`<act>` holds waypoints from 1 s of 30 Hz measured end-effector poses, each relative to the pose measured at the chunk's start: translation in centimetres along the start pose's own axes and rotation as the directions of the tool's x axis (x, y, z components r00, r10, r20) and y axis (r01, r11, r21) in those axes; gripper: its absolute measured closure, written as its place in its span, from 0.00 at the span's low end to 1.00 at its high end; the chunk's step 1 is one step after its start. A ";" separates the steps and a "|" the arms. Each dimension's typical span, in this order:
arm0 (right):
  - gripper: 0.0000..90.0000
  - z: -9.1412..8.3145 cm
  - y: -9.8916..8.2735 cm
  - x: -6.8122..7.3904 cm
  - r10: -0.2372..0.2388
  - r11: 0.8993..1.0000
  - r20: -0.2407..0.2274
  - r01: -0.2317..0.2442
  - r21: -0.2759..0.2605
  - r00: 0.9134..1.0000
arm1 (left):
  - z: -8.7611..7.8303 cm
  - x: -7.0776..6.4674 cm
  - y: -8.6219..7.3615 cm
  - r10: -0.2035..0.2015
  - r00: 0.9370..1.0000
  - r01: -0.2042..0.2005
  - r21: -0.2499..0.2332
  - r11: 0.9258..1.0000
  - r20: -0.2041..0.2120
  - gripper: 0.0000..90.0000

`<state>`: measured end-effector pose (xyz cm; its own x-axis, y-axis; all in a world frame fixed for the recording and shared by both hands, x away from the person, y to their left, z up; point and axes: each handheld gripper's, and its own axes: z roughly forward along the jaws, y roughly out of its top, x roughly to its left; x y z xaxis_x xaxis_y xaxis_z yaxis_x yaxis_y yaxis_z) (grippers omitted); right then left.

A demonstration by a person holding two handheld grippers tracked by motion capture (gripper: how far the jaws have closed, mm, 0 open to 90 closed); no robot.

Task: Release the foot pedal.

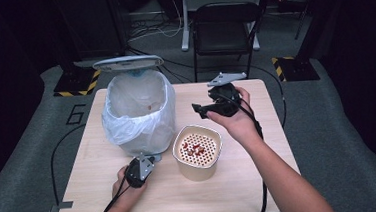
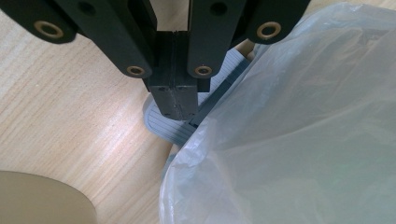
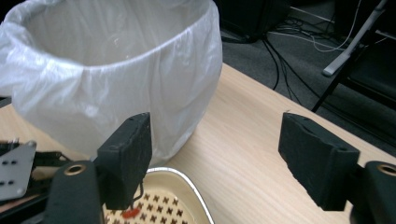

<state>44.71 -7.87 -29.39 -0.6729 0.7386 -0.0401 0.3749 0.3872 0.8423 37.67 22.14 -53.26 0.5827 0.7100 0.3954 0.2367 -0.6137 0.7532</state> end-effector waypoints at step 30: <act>0.32 -3.5 -11.9 -3.6 0.127 0.992 0.121 -0.127 -0.012 0.984 | -0.5 1.2 0.0 -0.107 0.994 0.108 -0.015 0.994 0.037 0.87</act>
<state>40.42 -17.04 -37.34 -0.5377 0.8432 0.0028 0.4498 0.2840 0.8468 38.05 23.15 -52.49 0.5820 0.7585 0.2931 0.2863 -0.5285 0.7992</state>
